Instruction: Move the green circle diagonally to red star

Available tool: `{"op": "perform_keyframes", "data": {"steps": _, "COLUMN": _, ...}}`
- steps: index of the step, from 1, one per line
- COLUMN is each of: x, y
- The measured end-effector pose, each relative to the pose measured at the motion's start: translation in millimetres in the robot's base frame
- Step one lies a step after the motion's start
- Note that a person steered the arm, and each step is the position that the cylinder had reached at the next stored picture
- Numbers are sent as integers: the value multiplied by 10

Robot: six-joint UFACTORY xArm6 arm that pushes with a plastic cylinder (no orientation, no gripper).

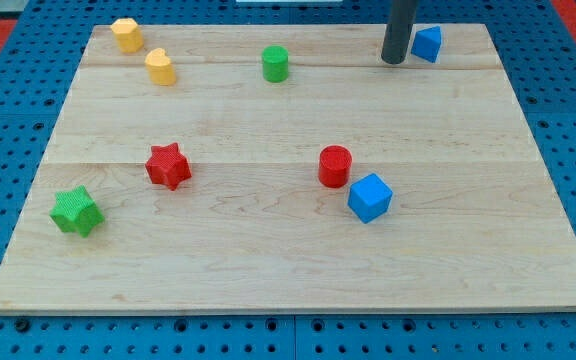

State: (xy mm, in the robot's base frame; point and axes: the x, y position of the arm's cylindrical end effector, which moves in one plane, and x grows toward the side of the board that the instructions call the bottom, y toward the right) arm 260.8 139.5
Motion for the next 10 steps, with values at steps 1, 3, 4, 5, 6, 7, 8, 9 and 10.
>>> {"op": "perform_keyframes", "data": {"steps": 1, "x": -83, "y": -168}}
{"op": "perform_keyframes", "data": {"steps": 3, "x": -511, "y": -1589}}
{"op": "perform_keyframes", "data": {"steps": 4, "x": -127, "y": -1468}}
{"op": "perform_keyframes", "data": {"steps": 5, "x": 79, "y": -1253}}
{"op": "perform_keyframes", "data": {"steps": 6, "x": 13, "y": -2014}}
{"op": "perform_keyframes", "data": {"steps": 7, "x": 53, "y": -2494}}
{"op": "perform_keyframes", "data": {"steps": 8, "x": 396, "y": -2189}}
{"op": "perform_keyframes", "data": {"steps": 9, "x": 336, "y": -1235}}
{"op": "perform_keyframes", "data": {"steps": 10, "x": 279, "y": -516}}
